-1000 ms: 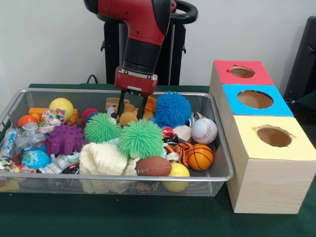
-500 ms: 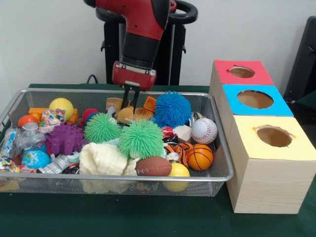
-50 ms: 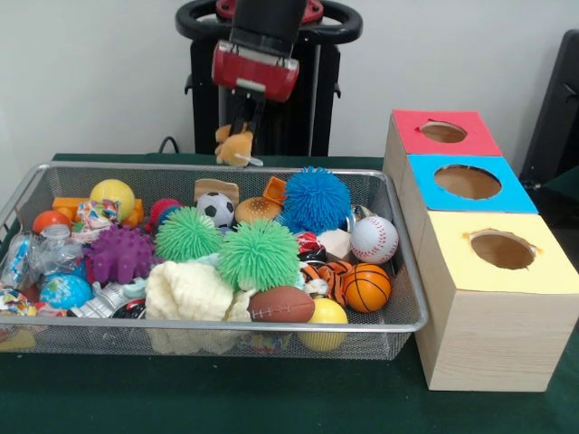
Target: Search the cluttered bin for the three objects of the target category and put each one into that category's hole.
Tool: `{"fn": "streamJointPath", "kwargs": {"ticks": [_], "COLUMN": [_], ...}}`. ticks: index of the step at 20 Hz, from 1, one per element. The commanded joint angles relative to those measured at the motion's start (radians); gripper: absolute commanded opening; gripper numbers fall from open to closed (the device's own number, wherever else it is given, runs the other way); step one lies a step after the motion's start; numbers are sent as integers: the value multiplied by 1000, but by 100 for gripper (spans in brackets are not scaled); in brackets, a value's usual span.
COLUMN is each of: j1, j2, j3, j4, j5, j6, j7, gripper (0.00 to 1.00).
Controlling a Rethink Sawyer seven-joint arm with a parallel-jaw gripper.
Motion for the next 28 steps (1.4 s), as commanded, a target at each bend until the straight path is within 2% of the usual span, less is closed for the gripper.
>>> {"fn": "streamJointPath", "kwargs": {"ticks": [1,2,5,7,8,10,13,16,22,25,28], "j1": [19,-2,23,0,-38,-42,-8,88,400,437,416], "j2": [-254,-265,-254,-249,-262,-306,-361,-355,-287,-278,-296], "j3": [107,140,160,230,299,355,378,318,-2,-26,-14], "j4": [85,110,159,215,260,308,351,333,175,158,154], "j5": [124,138,177,195,214,255,297,308,291,304,299], "j6": [207,203,163,132,124,165,191,190,222,226,256], "j7": [169,176,221,224,221,197,193,218,263,247,202], "gripper": [0,0,0,0,0,0,0,0,0,0,0]}}
